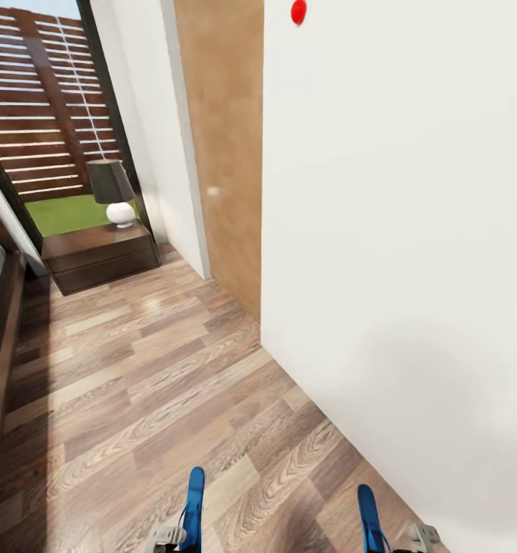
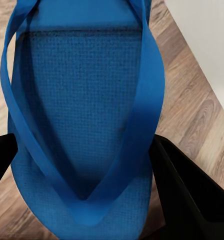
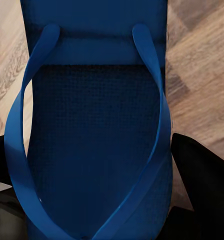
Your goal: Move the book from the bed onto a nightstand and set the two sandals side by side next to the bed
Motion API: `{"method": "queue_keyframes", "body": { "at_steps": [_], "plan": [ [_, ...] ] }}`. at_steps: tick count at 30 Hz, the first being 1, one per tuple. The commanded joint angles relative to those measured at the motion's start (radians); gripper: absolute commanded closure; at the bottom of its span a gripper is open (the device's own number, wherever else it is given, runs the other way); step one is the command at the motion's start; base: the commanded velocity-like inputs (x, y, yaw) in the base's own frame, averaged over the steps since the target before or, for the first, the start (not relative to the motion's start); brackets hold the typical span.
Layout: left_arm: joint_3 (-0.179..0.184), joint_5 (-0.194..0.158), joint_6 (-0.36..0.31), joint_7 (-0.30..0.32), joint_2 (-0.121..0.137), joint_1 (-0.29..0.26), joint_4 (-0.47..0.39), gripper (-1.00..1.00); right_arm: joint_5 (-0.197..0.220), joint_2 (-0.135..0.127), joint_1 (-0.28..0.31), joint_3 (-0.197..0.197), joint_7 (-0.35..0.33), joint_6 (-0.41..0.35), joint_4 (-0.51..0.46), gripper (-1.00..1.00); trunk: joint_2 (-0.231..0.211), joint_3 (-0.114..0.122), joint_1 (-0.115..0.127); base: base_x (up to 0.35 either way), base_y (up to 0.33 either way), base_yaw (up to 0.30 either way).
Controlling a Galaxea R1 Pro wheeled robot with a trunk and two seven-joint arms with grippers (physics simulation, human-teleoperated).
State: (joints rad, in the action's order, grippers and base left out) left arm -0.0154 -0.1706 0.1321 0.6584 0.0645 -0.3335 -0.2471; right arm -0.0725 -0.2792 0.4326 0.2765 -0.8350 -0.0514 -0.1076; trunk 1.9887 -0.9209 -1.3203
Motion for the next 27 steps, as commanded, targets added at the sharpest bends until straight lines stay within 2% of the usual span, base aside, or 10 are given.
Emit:
{"method": "queue_keyframes", "body": {
  "at_steps": [1, 27],
  "plan": [
    [-0.001, -0.001, 0.003, 0.003, 0.0, -0.001, 0.002, 1.0, -0.007, 0.0, 0.0, 0.009, -0.004, -0.005, -0.002, 1.0, 0.0, -0.001, 0.0, 0.0, 0.0, 0.275],
    [-0.001, -0.001, 0.003, 0.003, -0.006, 0.0, 0.002, 1.0, -0.007, 0.0, 0.0, 0.009, -0.004, -0.006, -0.002, 1.0, 0.0, -0.012, 0.0, 0.0, 0.0, 0.275]
  ]
}}
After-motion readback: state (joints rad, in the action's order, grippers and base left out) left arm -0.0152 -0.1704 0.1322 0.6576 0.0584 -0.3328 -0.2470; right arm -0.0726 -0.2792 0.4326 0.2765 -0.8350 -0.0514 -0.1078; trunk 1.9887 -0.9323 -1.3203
